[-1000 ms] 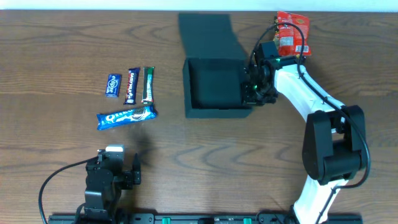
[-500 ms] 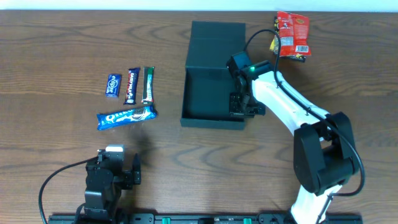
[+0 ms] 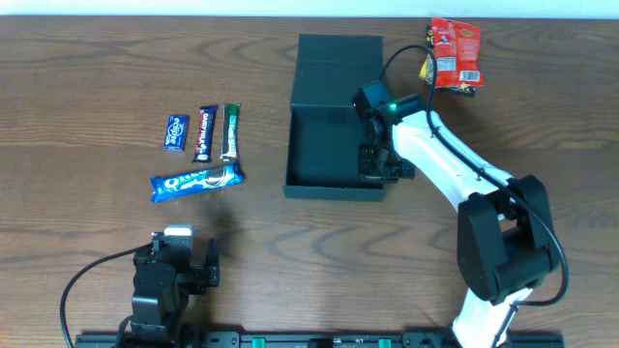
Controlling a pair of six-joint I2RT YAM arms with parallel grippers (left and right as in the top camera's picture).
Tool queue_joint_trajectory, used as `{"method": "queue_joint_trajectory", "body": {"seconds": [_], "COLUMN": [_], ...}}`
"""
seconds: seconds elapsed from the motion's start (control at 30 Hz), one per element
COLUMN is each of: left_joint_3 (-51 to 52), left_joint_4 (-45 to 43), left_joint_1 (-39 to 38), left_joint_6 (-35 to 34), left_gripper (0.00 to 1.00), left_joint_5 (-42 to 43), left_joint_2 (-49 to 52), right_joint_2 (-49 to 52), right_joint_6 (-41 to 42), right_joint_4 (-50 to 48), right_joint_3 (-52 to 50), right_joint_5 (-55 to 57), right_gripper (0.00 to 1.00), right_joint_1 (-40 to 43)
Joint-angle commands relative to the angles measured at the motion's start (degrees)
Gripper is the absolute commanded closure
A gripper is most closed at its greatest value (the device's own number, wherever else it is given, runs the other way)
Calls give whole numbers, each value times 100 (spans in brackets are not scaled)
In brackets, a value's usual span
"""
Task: Pack container
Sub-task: 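Push the box lid open backward with the right gripper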
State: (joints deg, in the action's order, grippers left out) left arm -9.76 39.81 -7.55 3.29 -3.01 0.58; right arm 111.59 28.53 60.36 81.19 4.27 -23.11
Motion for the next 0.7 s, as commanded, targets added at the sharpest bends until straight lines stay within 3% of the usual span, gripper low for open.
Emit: {"method": "queue_joint_trajectory", "body": {"seconds": [0.0,0.17,0.2,0.23,0.27,0.3,0.67], "left_joint_3": [50,50,50,50,50,50,50], "left_joint_4": [107,105,105,105,105,105,105], "left_joint_1": [2,2,2,2,2,2,2], "left_joint_6": [79,79,79,79,79,79,79], "left_gripper": [5,5,5,5,5,5,5], "left_joint_5": [-35,-35,-37,-37,-35,-35,-37], "left_joint_2": [-35,-35,-35,-35,-35,-35,-35], "right_joint_2": [-170,-170,-170,-170,-170,-170,-610], "right_joint_6": [-103,-138,-164,-164,-166,-223,-566], "right_joint_4": [-37,-39,-37,-37,-37,-39,114], "right_joint_3": [-24,-24,-24,-24,-24,-24,822], "right_joint_5": [192,192,192,192,184,142,0], "right_gripper": [99,98,89,69,27,1,1], "right_joint_1": [-17,-17,-17,-17,-17,-17,90]}}
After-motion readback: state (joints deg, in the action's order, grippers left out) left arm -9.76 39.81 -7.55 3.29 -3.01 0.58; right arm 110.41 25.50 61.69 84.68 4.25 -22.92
